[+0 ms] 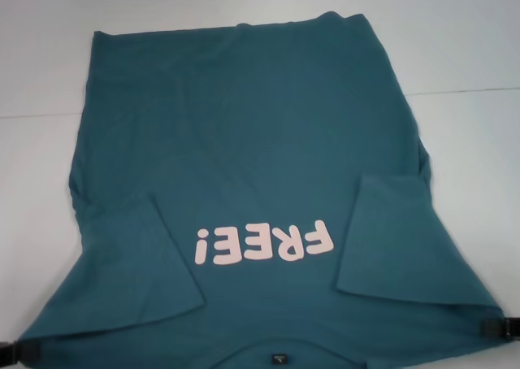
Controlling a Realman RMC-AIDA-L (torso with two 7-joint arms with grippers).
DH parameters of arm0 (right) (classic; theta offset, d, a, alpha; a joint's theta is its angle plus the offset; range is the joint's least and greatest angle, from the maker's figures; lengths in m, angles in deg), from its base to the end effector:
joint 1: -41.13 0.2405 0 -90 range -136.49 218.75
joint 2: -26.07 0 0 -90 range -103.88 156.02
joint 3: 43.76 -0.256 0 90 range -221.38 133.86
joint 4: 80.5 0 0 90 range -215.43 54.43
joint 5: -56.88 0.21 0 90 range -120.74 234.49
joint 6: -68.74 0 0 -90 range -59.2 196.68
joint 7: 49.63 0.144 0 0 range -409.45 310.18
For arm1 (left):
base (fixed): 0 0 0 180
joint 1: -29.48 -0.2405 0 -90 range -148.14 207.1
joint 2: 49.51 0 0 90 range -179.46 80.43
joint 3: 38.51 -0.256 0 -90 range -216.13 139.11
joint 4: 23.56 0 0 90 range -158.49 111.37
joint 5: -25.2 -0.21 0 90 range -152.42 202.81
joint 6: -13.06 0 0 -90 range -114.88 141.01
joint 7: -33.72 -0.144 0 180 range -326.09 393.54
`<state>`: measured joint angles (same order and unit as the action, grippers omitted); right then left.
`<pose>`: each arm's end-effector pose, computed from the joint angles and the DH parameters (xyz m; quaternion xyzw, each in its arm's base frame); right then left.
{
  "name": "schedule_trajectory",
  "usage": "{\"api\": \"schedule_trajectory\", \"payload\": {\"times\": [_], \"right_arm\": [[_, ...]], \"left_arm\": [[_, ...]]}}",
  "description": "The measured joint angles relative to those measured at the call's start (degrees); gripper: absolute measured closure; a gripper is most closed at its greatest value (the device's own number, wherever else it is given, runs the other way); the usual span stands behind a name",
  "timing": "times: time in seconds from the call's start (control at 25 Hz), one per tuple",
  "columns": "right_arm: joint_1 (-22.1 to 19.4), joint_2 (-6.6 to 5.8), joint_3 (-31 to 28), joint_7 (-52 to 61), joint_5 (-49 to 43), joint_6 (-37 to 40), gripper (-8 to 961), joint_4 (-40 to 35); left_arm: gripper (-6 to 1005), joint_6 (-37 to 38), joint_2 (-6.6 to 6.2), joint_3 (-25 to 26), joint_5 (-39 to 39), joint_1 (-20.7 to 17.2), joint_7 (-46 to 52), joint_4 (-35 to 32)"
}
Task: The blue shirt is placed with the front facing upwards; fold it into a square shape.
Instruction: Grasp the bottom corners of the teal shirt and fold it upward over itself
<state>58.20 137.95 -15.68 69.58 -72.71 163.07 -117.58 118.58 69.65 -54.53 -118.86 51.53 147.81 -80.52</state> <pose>0.3780 0.2414 0.0555 -0.7372 0.6408 0.1861 0.1058 -0.3468 0.2495 0.0739 -0.8055 -0.5620 -0.1379 0.1282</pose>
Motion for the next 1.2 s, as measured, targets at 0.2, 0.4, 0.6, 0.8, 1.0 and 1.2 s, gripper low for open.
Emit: {"api": "schedule_trajectory", "payload": {"times": [0.2,0.4,0.6,0.8,1.0,1.2], "right_arm": [[-2.44,-0.6,-2.03,-1.96,-0.15,1.42,894,0.25],[-3.96,-1.0,-3.14,-2.62,-0.21,2.68,893,0.35],[-4.44,-1.09,-4.1,-2.81,-0.21,3.98,893,0.12],[-2.26,-1.15,-6.75,-3.14,-0.02,4.06,894,0.17],[2.56,-1.16,-7.79,-3.28,0.01,3.34,894,0.41],[7.9,-1.22,-7.96,-3.22,0.03,-0.41,894,0.6]], "left_arm": [[982,3.04,0.05,0.49,-1.45,-0.53,-0.29,-0.25],[982,4.76,0.13,0.67,-1.66,-0.9,-0.69,-0.63],[981,5.07,0.25,0.54,-1.65,-0.92,-0.94,-0.55],[981,4.5,-0.21,0.69,-0.04,1.09,-1.0,0.77],[981,0.25,-1.57,0.74,3.51,4.93,-0.16,4.0],[981,-7.35,-3.32,0.72,7.05,9.73,0.41,10.03]]}}
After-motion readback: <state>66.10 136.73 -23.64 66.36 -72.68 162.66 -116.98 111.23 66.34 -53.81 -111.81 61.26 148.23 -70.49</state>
